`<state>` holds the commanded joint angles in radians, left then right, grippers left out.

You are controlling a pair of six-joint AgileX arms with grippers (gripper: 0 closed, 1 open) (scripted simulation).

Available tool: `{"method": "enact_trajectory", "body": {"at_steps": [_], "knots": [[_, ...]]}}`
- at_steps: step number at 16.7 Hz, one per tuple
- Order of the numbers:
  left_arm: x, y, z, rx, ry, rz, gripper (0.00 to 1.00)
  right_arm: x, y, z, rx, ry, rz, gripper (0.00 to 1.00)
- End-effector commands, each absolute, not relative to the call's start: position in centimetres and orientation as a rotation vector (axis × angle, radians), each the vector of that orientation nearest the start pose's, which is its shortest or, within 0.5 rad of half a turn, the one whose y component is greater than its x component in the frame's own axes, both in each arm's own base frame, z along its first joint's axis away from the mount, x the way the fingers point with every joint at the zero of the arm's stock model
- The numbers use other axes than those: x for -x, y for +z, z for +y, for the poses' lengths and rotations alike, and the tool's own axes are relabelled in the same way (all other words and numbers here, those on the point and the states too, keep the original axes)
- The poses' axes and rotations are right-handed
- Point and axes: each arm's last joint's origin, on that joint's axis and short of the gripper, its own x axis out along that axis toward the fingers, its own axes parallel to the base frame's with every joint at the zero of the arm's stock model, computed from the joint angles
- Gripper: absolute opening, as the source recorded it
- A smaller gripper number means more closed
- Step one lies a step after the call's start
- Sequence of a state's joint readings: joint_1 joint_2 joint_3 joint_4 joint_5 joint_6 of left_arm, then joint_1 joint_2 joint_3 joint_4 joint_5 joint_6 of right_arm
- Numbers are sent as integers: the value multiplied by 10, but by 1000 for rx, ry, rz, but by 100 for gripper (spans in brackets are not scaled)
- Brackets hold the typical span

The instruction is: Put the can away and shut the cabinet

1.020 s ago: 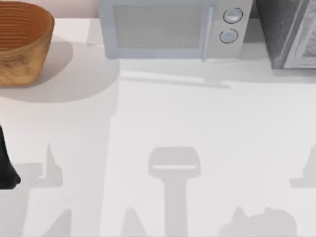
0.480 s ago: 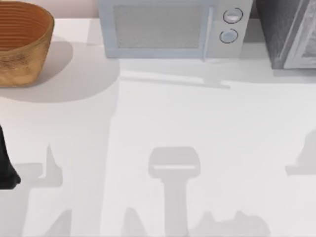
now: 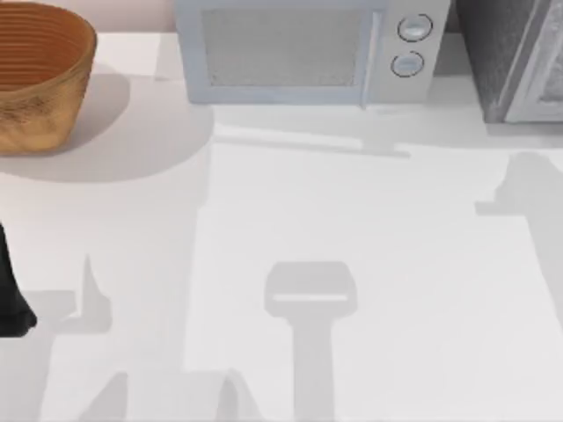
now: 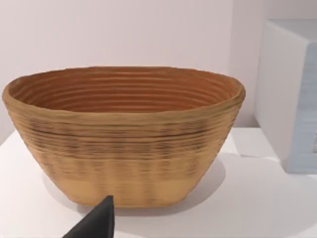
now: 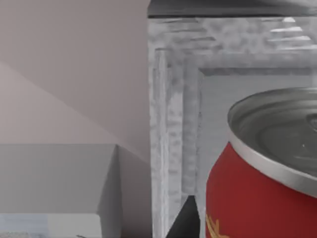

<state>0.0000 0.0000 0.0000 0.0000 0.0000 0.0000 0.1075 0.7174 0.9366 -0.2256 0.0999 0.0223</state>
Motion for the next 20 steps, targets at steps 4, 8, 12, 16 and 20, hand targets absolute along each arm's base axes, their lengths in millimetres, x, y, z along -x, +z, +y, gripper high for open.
{"method": "enact_trajectory", "body": {"at_steps": [4, 8, 12, 16, 20], "knots": [[-106, 160, -1, 0, 0, 0, 100, -192, 448, 27, -8, 14, 11, 0], [-106, 160, -1, 0, 0, 0, 100, -231, 488, 39, -2, 11, 12, 0], [-106, 160, -1, 0, 0, 0, 100, -253, 508, 46, -1, 3, 3, 0], [-106, 160, -1, 0, 0, 0, 100, -256, 510, 48, -2, 1, 2, 0], [-106, 160, -1, 0, 0, 0, 100, -259, 510, 47, -3, -1, 6, 0]]}}
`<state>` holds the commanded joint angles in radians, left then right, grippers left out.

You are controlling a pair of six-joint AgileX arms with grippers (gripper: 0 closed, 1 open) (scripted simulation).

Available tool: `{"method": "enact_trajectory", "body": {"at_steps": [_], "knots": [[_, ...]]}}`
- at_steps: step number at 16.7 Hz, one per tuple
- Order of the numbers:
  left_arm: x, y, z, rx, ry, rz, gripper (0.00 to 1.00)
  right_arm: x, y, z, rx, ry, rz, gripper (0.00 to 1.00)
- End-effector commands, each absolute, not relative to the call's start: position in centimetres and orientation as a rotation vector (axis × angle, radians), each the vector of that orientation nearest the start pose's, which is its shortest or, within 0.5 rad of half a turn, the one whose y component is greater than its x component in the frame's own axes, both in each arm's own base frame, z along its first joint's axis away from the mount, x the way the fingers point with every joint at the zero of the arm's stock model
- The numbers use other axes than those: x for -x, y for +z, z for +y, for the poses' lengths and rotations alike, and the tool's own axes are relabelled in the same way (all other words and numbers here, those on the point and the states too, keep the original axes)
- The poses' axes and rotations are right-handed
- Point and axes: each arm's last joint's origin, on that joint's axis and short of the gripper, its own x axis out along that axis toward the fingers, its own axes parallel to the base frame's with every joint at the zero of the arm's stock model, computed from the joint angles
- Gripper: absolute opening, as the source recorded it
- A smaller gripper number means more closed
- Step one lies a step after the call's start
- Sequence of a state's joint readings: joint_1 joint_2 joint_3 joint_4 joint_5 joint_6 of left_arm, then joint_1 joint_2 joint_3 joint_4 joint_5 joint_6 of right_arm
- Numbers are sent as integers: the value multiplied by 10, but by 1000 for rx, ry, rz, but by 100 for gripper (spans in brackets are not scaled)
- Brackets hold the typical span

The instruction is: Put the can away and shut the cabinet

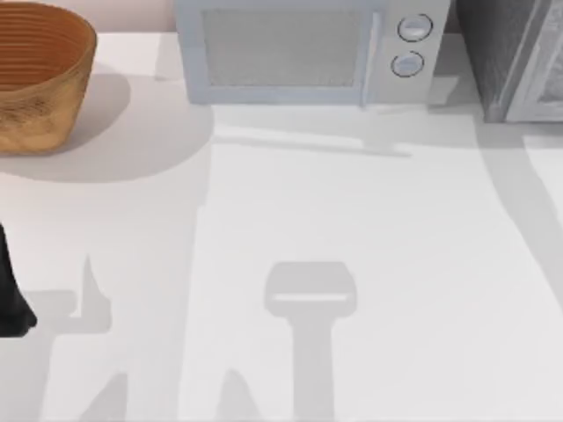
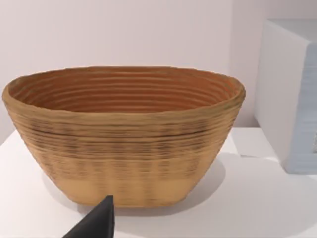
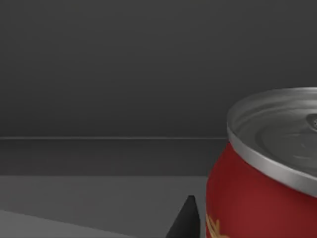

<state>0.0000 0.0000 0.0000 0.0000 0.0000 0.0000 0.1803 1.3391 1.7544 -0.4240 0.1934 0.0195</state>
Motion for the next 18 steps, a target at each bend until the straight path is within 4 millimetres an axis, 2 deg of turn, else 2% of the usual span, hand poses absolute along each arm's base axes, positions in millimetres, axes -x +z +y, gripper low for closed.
{"method": "enact_trajectory", "body": {"at_steps": [2, 5, 9, 11, 15, 18], "knots": [[-106, 160, -1, 0, 0, 0, 100, -272, 512, 49, 1, 1, 23, 0], [-106, 160, -1, 0, 0, 0, 100, -304, 519, 52, 6, 5, 45, 0], [-106, 160, -1, 0, 0, 0, 100, -341, 541, 53, -6, 8, -1, 0], [-106, 160, -1, 0, 0, 0, 100, -359, 546, 51, -11, 4, -20, 0], [-106, 160, -1, 0, 0, 0, 100, -391, 540, 46, -10, -1, -20, 0], [-106, 160, -1, 0, 0, 0, 100, -405, 530, 45, -4, -1, 0, 0]]}}
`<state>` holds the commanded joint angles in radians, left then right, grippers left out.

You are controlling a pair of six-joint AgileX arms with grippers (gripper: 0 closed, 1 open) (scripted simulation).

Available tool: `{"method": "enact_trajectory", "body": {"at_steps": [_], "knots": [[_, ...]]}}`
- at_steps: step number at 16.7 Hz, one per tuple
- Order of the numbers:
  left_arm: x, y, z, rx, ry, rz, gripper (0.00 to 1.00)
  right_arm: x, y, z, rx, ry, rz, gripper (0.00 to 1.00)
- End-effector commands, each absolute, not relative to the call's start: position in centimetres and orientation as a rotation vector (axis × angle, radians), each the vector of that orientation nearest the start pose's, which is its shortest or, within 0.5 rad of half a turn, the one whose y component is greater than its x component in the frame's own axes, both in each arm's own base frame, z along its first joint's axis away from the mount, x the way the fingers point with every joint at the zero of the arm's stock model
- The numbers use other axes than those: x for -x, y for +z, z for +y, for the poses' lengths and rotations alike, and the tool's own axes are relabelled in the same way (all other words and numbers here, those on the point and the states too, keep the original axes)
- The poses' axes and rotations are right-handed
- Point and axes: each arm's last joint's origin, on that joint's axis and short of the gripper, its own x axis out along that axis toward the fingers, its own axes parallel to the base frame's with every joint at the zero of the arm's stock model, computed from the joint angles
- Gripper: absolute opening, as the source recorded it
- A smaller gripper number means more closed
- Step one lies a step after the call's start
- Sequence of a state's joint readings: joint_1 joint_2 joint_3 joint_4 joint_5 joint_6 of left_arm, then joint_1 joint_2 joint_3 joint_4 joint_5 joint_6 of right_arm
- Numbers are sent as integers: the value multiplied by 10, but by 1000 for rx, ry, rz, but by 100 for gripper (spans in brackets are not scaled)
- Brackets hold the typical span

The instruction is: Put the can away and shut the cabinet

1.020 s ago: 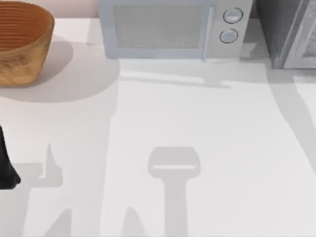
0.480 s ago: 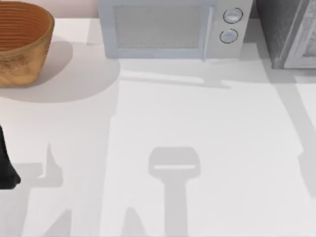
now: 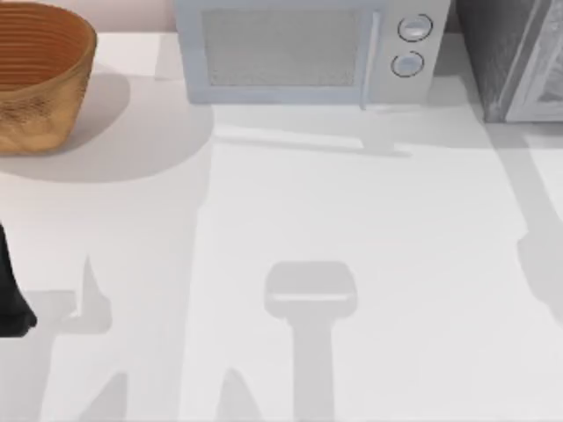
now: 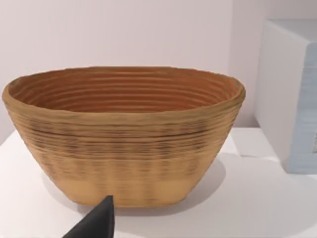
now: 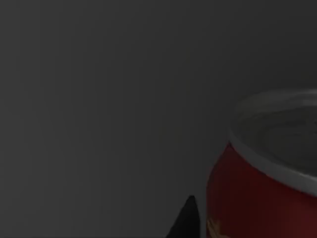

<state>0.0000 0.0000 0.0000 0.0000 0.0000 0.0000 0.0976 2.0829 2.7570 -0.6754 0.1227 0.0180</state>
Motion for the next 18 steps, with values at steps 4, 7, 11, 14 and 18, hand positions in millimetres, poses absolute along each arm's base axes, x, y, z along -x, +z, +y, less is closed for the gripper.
{"method": "enact_trajectory", "body": {"at_steps": [4, 7, 11, 14, 18], "knots": [[-106, 160, -1, 0, 0, 0, 100, -406, 530, 45, -4, -1, 1, 0], [-106, 160, -1, 0, 0, 0, 100, -406, 530, 45, -4, -1, 1, 23], [-106, 160, -1, 0, 0, 0, 100, -406, 530, 45, -4, -1, 1, 53], [-106, 160, -1, 0, 0, 0, 100, -406, 530, 45, -4, -1, 1, 75], [-106, 160, -1, 0, 0, 0, 100, -406, 530, 45, -4, -1, 1, 100]]}}
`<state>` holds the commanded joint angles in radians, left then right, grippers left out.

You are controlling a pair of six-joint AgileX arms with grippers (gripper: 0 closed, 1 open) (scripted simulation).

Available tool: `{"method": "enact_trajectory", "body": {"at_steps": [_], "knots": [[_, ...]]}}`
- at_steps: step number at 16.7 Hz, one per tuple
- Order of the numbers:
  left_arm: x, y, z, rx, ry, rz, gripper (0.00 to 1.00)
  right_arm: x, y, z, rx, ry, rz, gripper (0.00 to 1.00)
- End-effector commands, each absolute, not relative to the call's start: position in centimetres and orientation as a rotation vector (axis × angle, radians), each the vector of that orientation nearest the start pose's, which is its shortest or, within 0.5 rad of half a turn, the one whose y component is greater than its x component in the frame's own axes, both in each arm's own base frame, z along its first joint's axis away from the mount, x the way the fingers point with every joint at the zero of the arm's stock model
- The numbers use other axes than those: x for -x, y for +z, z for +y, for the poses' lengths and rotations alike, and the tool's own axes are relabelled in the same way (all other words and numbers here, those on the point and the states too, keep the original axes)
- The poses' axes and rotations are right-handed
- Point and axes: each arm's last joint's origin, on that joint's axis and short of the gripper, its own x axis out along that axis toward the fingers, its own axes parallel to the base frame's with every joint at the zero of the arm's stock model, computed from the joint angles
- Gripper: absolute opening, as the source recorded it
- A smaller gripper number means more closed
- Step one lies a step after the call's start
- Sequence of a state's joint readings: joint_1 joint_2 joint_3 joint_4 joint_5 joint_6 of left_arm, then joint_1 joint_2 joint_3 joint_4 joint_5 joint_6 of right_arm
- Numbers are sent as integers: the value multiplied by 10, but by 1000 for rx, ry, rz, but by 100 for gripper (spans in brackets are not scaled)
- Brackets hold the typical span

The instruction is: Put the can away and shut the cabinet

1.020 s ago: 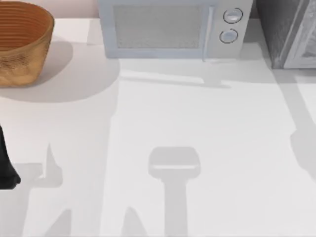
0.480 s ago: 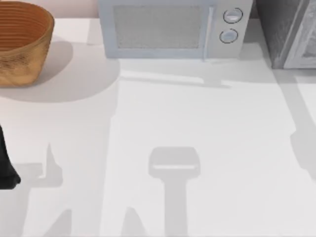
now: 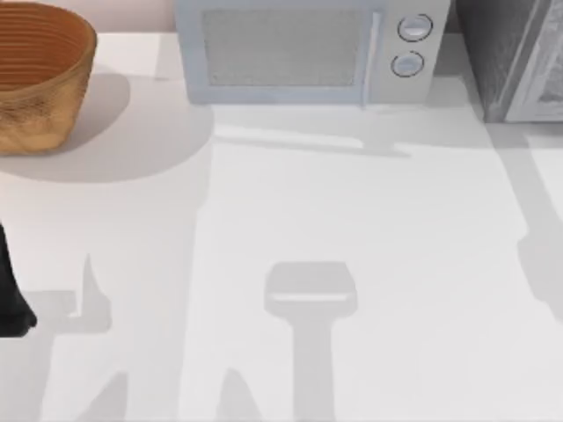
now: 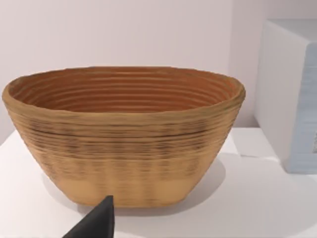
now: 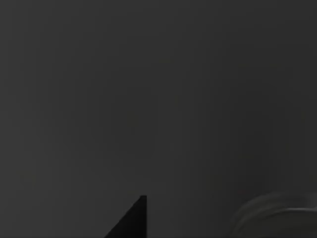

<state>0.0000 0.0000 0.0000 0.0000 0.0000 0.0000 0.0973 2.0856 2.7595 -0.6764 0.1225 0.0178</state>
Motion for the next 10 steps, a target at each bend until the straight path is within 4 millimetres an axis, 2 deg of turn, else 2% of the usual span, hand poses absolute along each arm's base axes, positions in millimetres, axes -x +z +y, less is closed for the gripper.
{"method": "enact_trajectory", "body": {"at_steps": [10], "knots": [[-106, 160, -1, 0, 0, 0, 100, -404, 531, 46, -3, 3, -1, 100]]}}
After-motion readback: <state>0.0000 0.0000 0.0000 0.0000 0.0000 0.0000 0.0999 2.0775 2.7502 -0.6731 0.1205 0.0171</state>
